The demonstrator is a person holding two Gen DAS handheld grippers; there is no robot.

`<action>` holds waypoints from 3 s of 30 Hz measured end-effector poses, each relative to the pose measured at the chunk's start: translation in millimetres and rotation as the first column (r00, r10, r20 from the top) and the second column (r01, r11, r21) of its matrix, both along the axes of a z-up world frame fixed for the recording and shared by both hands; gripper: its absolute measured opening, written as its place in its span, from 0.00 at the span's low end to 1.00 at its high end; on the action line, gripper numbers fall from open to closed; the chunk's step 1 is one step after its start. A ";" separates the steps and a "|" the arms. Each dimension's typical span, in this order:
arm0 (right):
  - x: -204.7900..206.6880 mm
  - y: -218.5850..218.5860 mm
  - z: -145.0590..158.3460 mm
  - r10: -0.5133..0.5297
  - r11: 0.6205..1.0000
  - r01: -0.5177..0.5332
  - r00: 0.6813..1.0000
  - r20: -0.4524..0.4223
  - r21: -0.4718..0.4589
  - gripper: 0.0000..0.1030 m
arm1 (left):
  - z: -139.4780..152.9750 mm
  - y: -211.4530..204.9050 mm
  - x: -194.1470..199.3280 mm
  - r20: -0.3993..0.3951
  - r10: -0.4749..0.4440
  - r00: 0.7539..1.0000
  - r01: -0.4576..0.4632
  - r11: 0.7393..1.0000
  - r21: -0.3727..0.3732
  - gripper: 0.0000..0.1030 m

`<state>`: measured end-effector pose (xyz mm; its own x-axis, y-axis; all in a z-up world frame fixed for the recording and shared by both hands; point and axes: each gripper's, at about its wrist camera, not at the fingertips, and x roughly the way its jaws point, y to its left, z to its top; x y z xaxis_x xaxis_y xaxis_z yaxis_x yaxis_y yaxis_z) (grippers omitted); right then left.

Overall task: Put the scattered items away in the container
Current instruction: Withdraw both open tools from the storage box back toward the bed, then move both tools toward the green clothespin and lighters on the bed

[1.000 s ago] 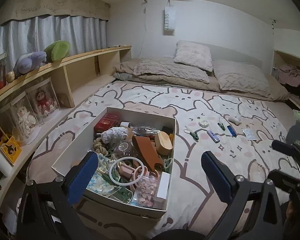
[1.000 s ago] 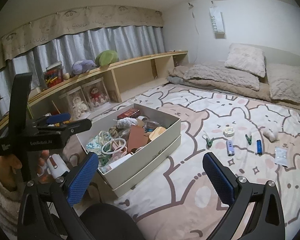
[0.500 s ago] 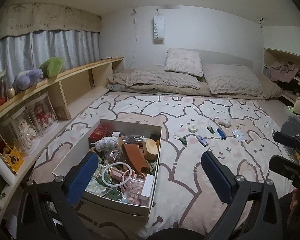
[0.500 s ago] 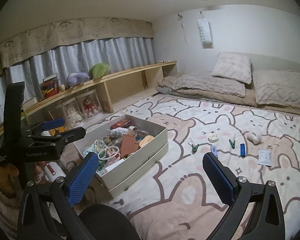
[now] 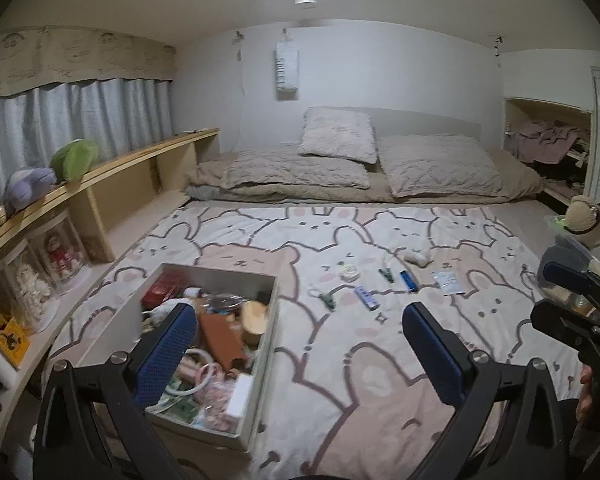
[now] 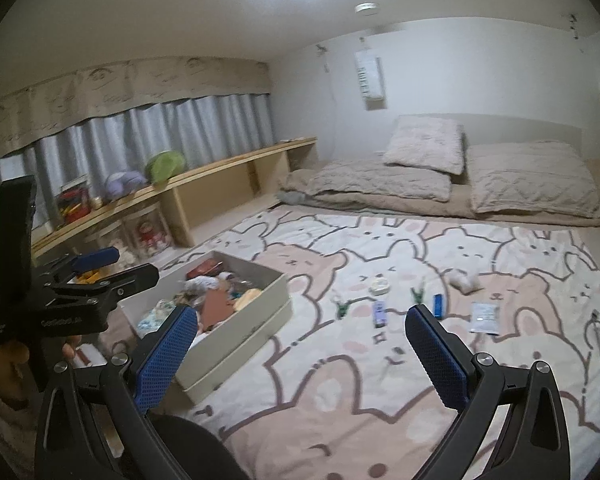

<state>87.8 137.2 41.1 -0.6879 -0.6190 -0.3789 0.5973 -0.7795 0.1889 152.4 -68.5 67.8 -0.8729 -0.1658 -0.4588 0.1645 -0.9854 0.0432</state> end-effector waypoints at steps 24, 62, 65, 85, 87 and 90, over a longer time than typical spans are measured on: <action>-63.9 79.1 8.2 -0.206 0.978 0.205 0.978 -0.022 -0.031 1.00 | -0.6 50.6 -98.6 -0.050 -0.128 0.990 0.133 0.987 0.091 1.00; -188.0 94.2 -121.5 -0.326 0.945 0.321 0.921 0.211 0.058 1.00 | -145.1 17.6 -230.8 0.103 -0.038 0.994 0.019 0.982 0.186 1.00; -194.0 92.9 -136.5 -0.331 0.944 0.321 0.914 0.236 0.082 1.00 | -163.9 14.9 -239.0 0.148 -0.038 0.988 0.012 0.985 0.174 1.00; -227.0 83.2 -211.3 -0.336 0.941 0.276 0.837 0.433 0.195 1.00 | -234.1 0.2 -294.4 0.380 0.027 0.925 -0.066 0.994 0.091 1.00; -229.7 82.9 -217.8 -0.343 0.938 0.274 0.823 0.452 0.213 1.00 | -240.6 -1.7 -299.3 0.395 0.042 0.918 -0.078 0.994 0.076 1.00; -232.1 82.1 -229.6 -0.358 0.930 0.261 0.794 0.491 0.257 1.00 | -248.8 -5.2 -306.8 0.413 0.054 0.909 -0.091 0.994 0.069 1.00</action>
<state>-144.3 219.3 -188.5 -0.4996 -0.3004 -0.8125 0.1673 -0.9538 0.2497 -154.4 -73.7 -180.9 -0.5923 -0.1664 -0.7884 0.2214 -0.9744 0.0393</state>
